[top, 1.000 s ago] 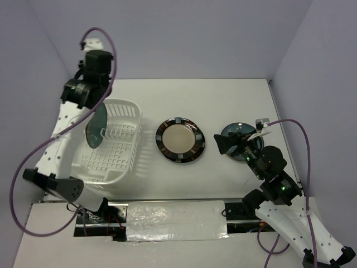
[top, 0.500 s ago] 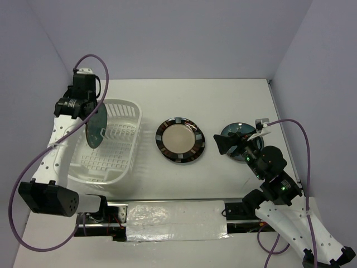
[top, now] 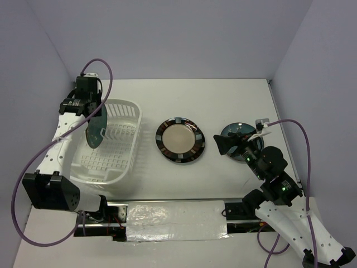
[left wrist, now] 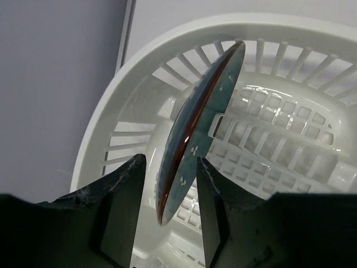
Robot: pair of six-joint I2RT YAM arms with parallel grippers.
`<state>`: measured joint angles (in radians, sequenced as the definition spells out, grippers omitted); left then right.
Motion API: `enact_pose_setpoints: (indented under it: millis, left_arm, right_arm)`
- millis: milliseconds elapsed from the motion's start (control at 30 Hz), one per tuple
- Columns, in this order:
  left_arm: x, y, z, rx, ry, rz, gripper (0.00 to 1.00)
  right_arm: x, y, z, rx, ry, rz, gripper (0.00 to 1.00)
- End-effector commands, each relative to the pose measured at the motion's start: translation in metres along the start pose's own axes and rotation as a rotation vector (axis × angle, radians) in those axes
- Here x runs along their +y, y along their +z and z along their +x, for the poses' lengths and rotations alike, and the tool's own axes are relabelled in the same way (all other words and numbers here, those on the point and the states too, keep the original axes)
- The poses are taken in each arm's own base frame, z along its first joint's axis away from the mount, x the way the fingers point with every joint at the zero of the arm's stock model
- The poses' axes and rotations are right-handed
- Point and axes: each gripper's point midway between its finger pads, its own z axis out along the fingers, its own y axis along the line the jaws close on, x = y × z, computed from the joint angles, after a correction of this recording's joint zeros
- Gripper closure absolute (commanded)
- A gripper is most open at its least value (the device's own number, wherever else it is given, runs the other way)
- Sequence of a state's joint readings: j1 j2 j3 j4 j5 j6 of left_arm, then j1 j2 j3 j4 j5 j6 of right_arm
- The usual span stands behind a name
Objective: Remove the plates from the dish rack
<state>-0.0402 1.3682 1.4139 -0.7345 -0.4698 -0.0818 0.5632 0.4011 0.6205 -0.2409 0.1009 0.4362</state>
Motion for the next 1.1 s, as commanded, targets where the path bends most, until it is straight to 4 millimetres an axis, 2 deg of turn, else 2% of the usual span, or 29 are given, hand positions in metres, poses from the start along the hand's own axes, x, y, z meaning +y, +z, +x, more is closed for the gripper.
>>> enact_pose_setpoints:
  millis: [0,333,367,467,600,767,867,1067]
  left_arm:
    - [-0.008,0.017,0.008,0.025,0.016,0.013,0.47]
    - [-0.002,0.044,0.033,0.085,0.056,-0.036,0.52]
    - [0.0,0.046,0.035,0.094,0.072,-0.046,0.53]
    - [0.003,0.048,0.035,0.099,0.079,-0.068,0.68]
    - [0.009,0.044,0.02,0.075,0.071,-0.091,1.0]
    - [0.023,0.034,-0.003,0.02,0.05,-0.152,1.0]
    - [0.036,0.016,-0.027,-0.068,0.056,-0.17,1.0]
    - [0.041,0.002,-0.057,-0.185,0.131,-0.152,1.0]
  right_arm:
    - [0.003,-0.003,-0.007,-0.024,-0.012,-0.011,0.19]
    - [0.003,-0.005,-0.008,-0.028,-0.011,-0.012,0.19]
    - [0.002,-0.004,-0.008,-0.028,-0.011,-0.01,0.19]
    - [0.002,-0.003,-0.007,-0.026,-0.012,-0.007,0.19]
    - [0.002,-0.003,-0.006,-0.022,-0.01,-0.007,0.19]
    - [0.002,-0.002,-0.006,-0.021,-0.01,-0.008,0.19]
    - [0.002,-0.002,-0.006,-0.021,-0.01,-0.01,0.19]
    - [0.002,-0.002,-0.005,-0.019,-0.012,-0.009,0.19]
